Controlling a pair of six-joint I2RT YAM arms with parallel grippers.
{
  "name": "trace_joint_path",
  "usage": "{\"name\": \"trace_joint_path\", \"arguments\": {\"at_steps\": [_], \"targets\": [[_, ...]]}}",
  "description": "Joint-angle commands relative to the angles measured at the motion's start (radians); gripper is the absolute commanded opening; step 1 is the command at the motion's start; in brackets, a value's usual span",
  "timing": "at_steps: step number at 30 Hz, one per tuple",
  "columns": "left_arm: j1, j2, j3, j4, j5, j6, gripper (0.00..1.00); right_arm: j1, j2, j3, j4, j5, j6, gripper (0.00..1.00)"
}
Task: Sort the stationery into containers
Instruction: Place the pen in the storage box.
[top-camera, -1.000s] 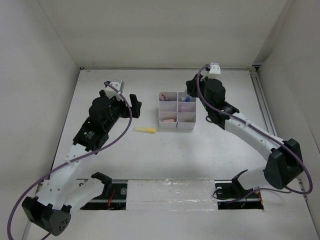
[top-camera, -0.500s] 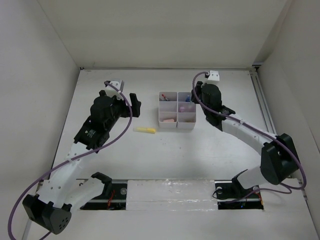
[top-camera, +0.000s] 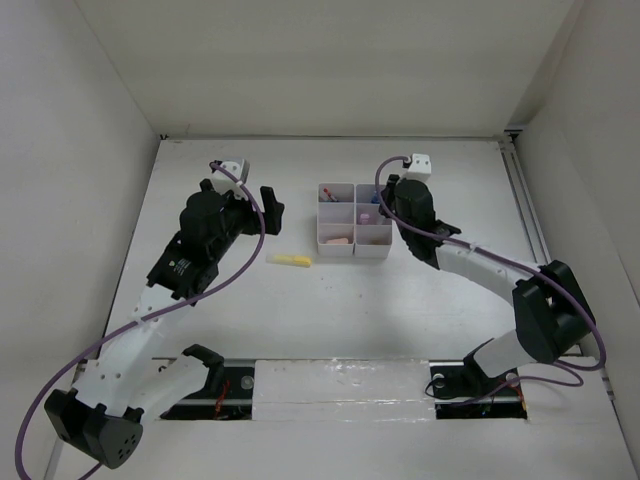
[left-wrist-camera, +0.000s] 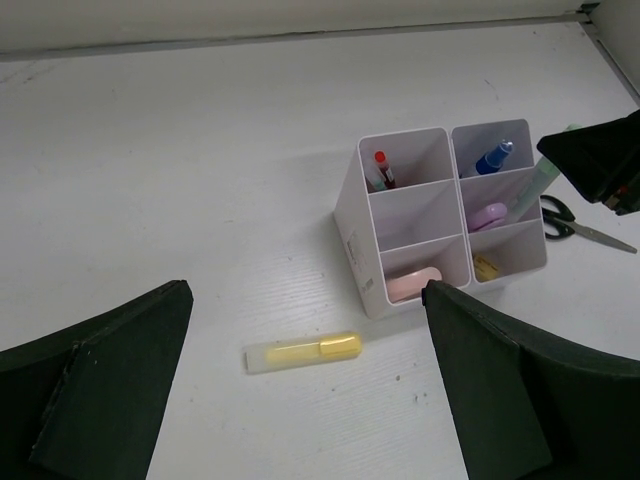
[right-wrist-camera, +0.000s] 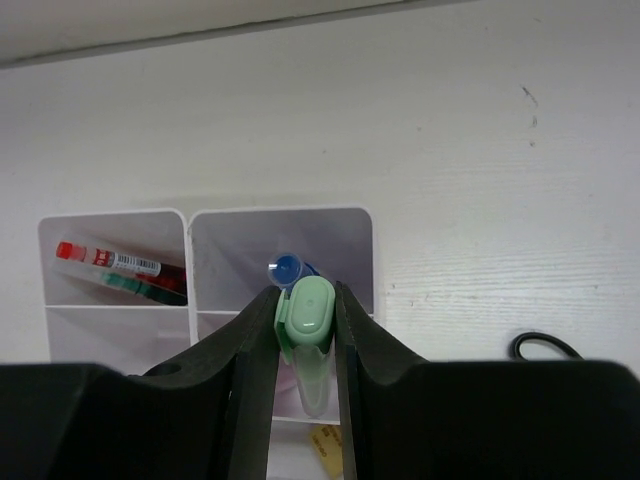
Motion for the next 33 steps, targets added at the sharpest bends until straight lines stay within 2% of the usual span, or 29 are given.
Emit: {"name": "trace_joint_path", "arguments": {"at_steps": [1,3,4,5,7,8,9,10,13,18,23,28,31,33], "targets": [[-0.005,-0.008,0.041,0.023,0.019,0.005,1.0,0.028,-0.008,-0.011,0.082,0.04,0.0,0.0],[-0.005,-0.008,0.041,0.023,0.019,0.014,1.0,0.037,-0.008,-0.02,0.082,0.04,0.0,0.04],[-0.005,-0.008,0.041,0.023,0.028,0.014,1.0,0.037,-0.008,-0.02,0.082,0.04,0.0,0.1],[-0.005,-0.008,0.041,0.023,0.028,0.014,1.0,0.037,-0.008,-0.02,0.082,0.04,0.0,0.1],[-0.005,-0.008,0.041,0.023,0.028,0.014,1.0,0.046,-0.008,-0.02,0.082,0.04,0.009,0.19],[-0.005,-0.008,0.041,0.023,0.028,0.014,1.0,0.046,-0.008,-0.02,0.082,0.04,0.009,0.26],[-0.005,-0.008,0.041,0.023,0.019,0.014,1.0,0.046,-0.008,-0.02,0.082,0.04,0.009,0.41],[-0.005,-0.008,0.041,0.023,0.019,0.014,1.0,0.058,-0.008,-0.02,0.082,0.054,0.009,0.5],[-0.005,-0.008,0.032,0.023,0.019,0.014,1.0,0.058,-0.03,-0.04,0.073,0.065,0.018,0.69],[-0.005,0.014,0.032,0.001,-0.002,0.014,1.0,0.068,-0.091,-0.04,0.053,0.065,0.027,0.73],[-0.005,0.046,0.041,-0.034,-0.013,-0.02,1.0,0.107,-0.24,-0.04,0.004,0.086,0.027,0.78],[-0.005,0.083,0.063,-0.092,-0.013,-0.056,1.0,0.143,-0.363,-0.029,-0.115,0.06,0.036,0.81],[-0.005,0.092,0.049,-0.123,0.03,-0.093,1.0,0.161,-0.415,-0.018,-0.193,0.06,0.056,0.81],[-0.005,0.092,0.049,-0.134,0.067,-0.068,1.0,0.17,-0.447,-0.018,-0.207,0.045,0.056,0.81]]}}
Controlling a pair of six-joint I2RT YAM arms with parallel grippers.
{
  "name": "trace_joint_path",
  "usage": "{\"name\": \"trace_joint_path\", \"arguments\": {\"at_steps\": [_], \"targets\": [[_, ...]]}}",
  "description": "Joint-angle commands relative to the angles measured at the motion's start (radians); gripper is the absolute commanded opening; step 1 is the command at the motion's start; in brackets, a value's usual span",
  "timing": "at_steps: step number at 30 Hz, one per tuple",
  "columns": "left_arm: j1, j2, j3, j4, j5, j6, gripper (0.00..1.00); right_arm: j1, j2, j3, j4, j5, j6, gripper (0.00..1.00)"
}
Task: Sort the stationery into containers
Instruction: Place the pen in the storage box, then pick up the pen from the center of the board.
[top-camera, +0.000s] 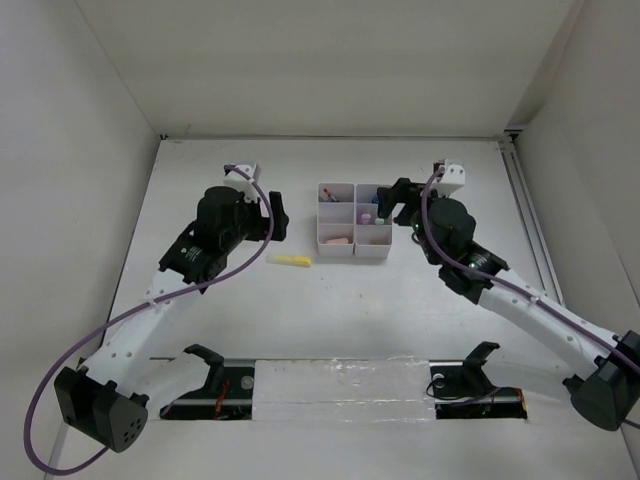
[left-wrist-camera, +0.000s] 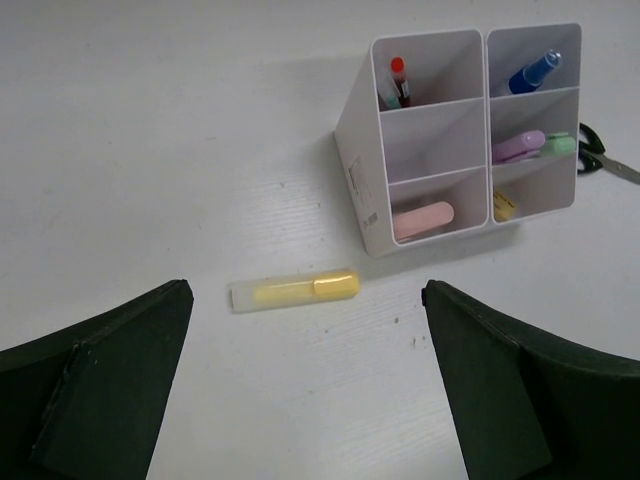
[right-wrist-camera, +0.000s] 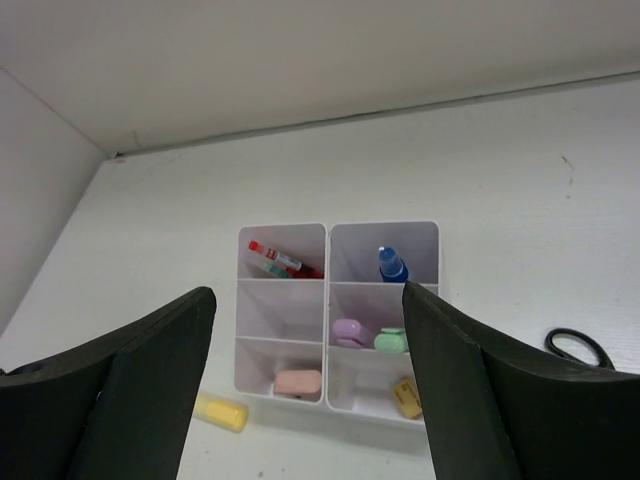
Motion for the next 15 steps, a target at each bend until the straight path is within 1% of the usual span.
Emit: {"name": "trace_joint_path", "arguments": {"at_steps": [1,3,4,5,6,7,9,11,12,14,15], "targets": [[-0.005,-0.006,0.034,-0.022,0.061,0.006,1.0,0.018,-0.04,0.025,-0.09,-0.028,0.009,0.81],[-0.005,0.003,0.071,-0.045,0.092,0.065,1.0,0.018,-0.059,0.025,-0.101,-0.075,-0.002,0.81],[-0.005,0.004,0.071,-0.062,0.131,0.098,1.0,0.018,-0.077,0.025,-0.113,-0.103,-0.023,0.82],[-0.005,0.013,0.082,-0.071,0.208,0.128,1.0,0.018,-0.088,0.025,-0.113,-0.129,-0.037,0.82],[-0.005,0.025,0.068,-0.082,0.227,0.156,1.0,0.018,-0.097,0.025,-0.113,-0.182,-0.048,0.82],[-0.005,0.025,0.047,-0.082,0.245,0.216,1.0,0.018,-0.119,0.025,-0.113,-0.206,-0.057,0.82],[-0.005,0.048,-0.005,-0.073,0.311,0.289,1.0,0.018,-0.137,0.015,-0.113,-0.247,-0.071,0.82],[-0.042,0.082,-0.045,-0.053,0.302,0.361,1.0,0.018,-0.163,0.004,-0.113,-0.262,-0.071,0.82],[-0.052,0.132,-0.045,-0.053,0.234,0.362,1.0,0.018,-0.172,0.004,-0.113,-0.273,-0.071,0.82],[-0.052,0.209,0.007,-0.074,0.212,0.403,1.0,0.027,-0.206,-0.018,-0.113,-0.293,-0.071,0.82],[-0.052,0.243,0.017,-0.074,0.142,0.432,1.0,0.027,-0.217,-0.018,-0.113,-0.302,-0.062,0.82]]}}
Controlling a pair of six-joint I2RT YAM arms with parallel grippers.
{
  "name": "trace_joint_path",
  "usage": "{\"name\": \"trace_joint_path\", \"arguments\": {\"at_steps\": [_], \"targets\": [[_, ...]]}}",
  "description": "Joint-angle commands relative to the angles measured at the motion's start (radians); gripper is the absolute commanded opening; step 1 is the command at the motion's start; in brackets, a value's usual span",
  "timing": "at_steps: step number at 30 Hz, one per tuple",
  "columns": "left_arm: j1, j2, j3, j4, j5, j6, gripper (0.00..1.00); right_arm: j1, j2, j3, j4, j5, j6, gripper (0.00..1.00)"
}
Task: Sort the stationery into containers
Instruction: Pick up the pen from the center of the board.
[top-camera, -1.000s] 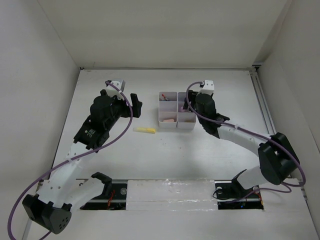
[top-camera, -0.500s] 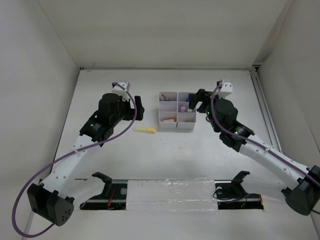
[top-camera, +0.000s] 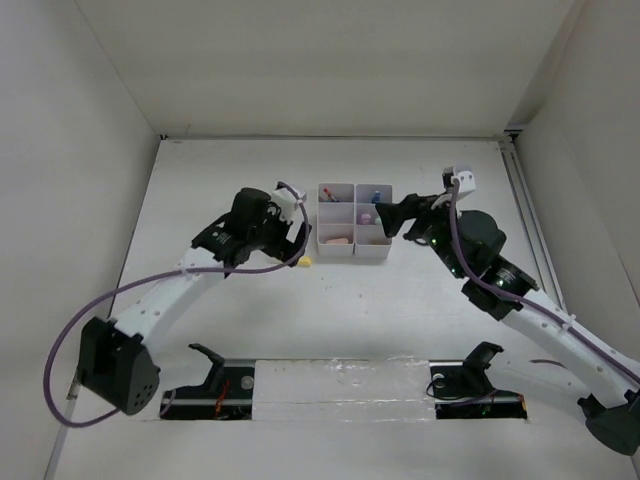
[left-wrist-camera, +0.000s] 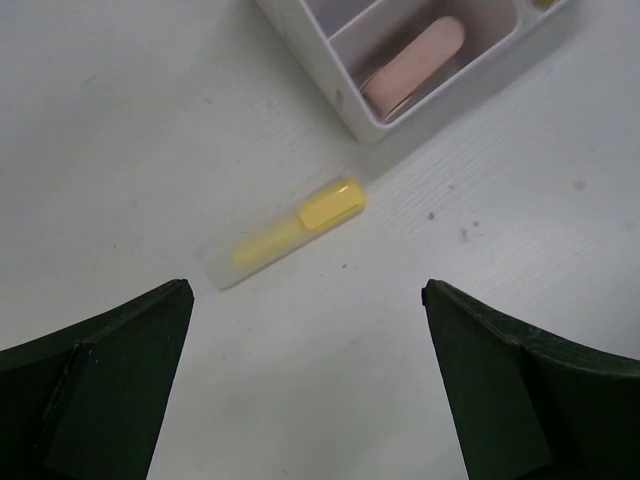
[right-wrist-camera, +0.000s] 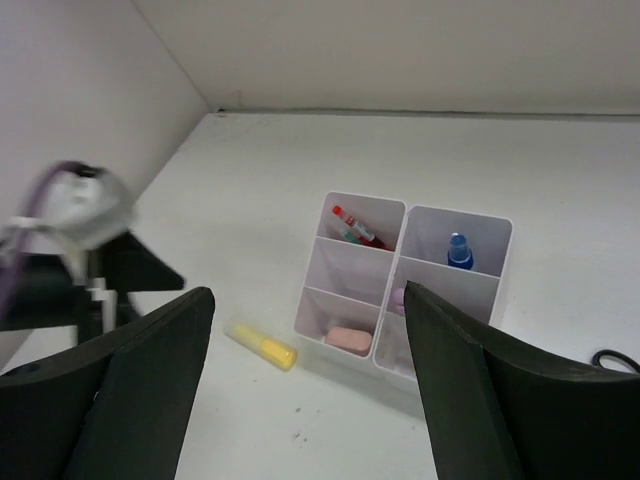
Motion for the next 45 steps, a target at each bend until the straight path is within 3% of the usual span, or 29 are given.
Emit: {"name": "trace_joint_path", "arguments": {"at_steps": [1,11,19,29,39,45], "targets": [[-0.015,0.133,0.03,-0.002,-0.094,0.176,1.0,0.023,-0.053,-0.023,0.01,-0.075,0.001,0.82],[-0.006,0.319,0.035,-0.017,-0.06,0.379,1.0,0.076,-0.192,-0.08,-0.009,-0.128,0.053,0.82],[0.012,0.319,-0.037,0.069,-0.06,0.466,1.0,0.096,-0.254,-0.089,-0.047,-0.126,0.044,0.82],[0.023,0.501,0.104,0.005,0.029,0.492,0.99,0.105,-0.318,-0.098,-0.093,-0.115,0.035,0.82],[0.032,0.417,-0.01,0.04,-0.025,0.492,0.97,0.105,-0.355,-0.089,-0.093,-0.106,0.035,0.82],[0.032,0.417,-0.057,0.075,0.007,0.483,0.86,0.105,-0.392,-0.089,-0.093,-0.097,0.035,0.82]]}}
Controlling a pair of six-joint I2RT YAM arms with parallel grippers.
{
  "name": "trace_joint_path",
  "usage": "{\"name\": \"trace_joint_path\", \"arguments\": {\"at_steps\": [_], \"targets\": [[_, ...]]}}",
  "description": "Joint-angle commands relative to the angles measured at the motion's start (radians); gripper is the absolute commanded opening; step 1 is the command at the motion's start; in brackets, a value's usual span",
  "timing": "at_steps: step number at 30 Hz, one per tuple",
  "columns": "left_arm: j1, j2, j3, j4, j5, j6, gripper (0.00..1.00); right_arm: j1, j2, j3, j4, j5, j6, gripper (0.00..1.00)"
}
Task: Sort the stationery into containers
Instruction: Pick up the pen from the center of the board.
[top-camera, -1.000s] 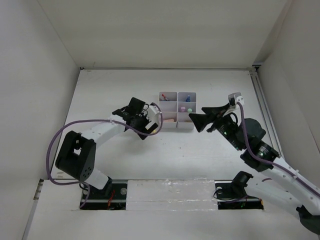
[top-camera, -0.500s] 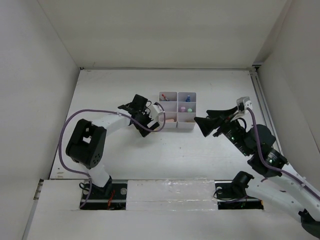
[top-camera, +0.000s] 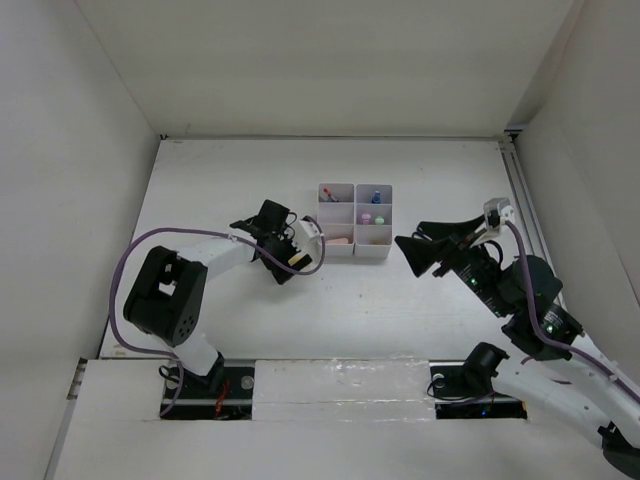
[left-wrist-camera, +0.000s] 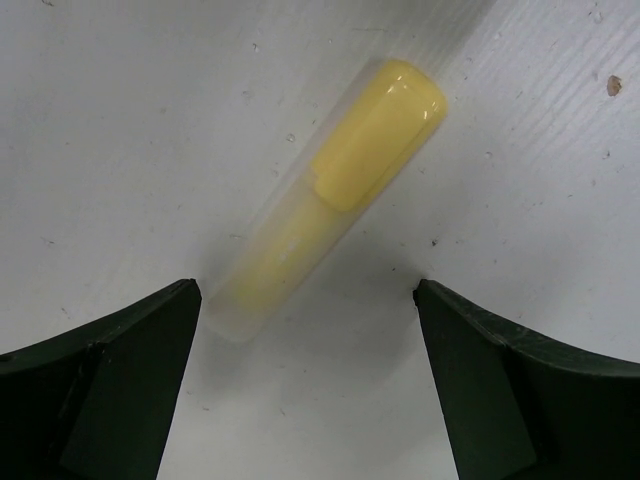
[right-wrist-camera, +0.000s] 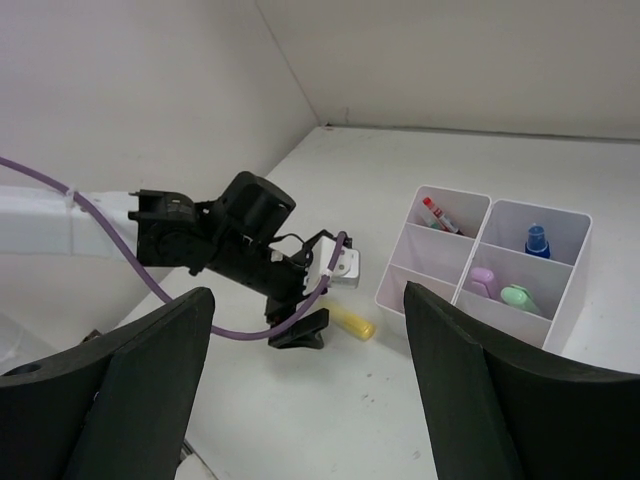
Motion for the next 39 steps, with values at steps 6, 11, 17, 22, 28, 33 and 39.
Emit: {"name": "trace_joint_path", "arguments": {"at_steps": [6,11,17,22,28,33,39], "targets": [[0.004,-0.024,0.0,0.03,-0.008,-0.002,0.87,0.019,-0.08,0.01,0.003,0.019,-0.007,0.82],[0.004,0.047,0.049,-0.002,0.025,-0.012,0.83,0.019,-0.081,0.01,0.003,0.019,-0.007,0.82],[0.004,0.111,0.092,-0.051,0.073,-0.032,0.59,0.019,-0.091,0.0,0.003,0.029,-0.007,0.82],[0.004,0.075,0.054,-0.04,0.074,-0.032,0.44,0.019,-0.127,-0.009,-0.006,0.038,-0.007,0.82],[0.004,0.006,-0.018,-0.03,0.074,-0.032,0.25,0.019,-0.156,-0.009,-0.006,0.058,0.002,0.82],[0.004,-0.072,-0.098,0.007,0.079,-0.022,0.0,0.019,-0.176,-0.018,-0.006,0.067,0.002,0.82],[0.004,-0.2,-0.133,0.072,0.05,-0.048,0.0,0.029,-0.164,-0.018,-0.006,0.105,0.011,0.84]]}}
